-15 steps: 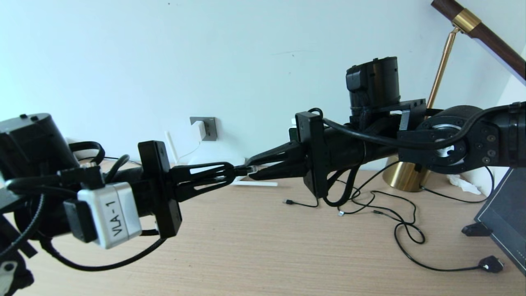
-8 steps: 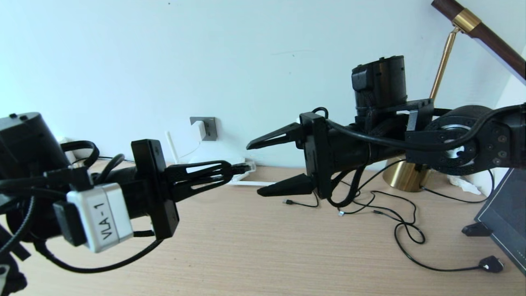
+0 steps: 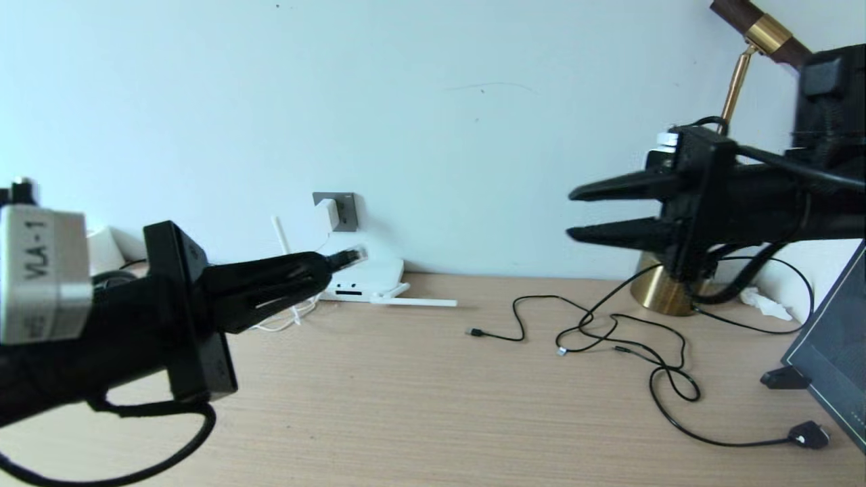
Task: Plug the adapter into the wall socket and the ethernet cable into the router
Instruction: Align cable and router interface
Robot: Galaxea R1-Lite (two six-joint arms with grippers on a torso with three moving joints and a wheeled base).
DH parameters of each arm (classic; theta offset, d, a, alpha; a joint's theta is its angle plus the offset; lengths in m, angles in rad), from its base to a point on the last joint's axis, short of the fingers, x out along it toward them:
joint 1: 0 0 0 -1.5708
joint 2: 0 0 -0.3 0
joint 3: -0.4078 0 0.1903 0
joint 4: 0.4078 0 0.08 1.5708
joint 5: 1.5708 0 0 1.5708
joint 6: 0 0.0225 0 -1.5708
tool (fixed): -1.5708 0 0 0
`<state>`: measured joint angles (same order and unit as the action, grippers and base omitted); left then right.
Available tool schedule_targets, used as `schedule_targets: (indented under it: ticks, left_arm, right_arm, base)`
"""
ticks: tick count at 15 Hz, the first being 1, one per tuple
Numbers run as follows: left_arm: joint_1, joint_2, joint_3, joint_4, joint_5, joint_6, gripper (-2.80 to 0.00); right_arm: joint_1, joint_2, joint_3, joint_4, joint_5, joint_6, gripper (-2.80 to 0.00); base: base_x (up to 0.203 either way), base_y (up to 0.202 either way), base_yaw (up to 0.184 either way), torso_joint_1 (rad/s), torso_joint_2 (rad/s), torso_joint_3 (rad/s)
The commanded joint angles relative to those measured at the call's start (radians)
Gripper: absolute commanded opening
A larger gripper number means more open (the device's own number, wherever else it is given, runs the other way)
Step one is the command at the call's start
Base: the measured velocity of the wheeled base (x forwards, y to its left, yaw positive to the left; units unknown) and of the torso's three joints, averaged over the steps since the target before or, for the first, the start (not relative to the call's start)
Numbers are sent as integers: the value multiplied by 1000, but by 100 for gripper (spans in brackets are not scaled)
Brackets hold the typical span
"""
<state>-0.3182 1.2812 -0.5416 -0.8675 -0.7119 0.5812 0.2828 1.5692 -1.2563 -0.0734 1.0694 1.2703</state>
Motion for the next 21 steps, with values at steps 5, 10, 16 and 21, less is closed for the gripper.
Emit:
schedule_targets:
  ticks: [5, 10, 16, 21]
  left_arm:
    - [20, -190, 24, 234, 356, -609, -280]
    - [28, -162, 70, 236, 513, -685, -280]
    - [36, -180, 174, 230, 679, -703, -280]
    - [65, -171, 200, 211, 764, -703, -280]
  right_arm:
    - [-424, -378, 280, 26, -17, -326, -280]
    - [-496, -434, 439, 82, -6, -571, -280]
    - [-433, -423, 603, 78, 296, -731, -280]
    - [-427, -492, 677, 83, 300, -741, -280]
  base:
    - [0, 0, 0, 0, 0, 0]
    - [0, 0, 0, 0, 0, 0]
    - [0, 0, 0, 0, 0, 0]
    - [0, 0, 0, 0, 0, 0]
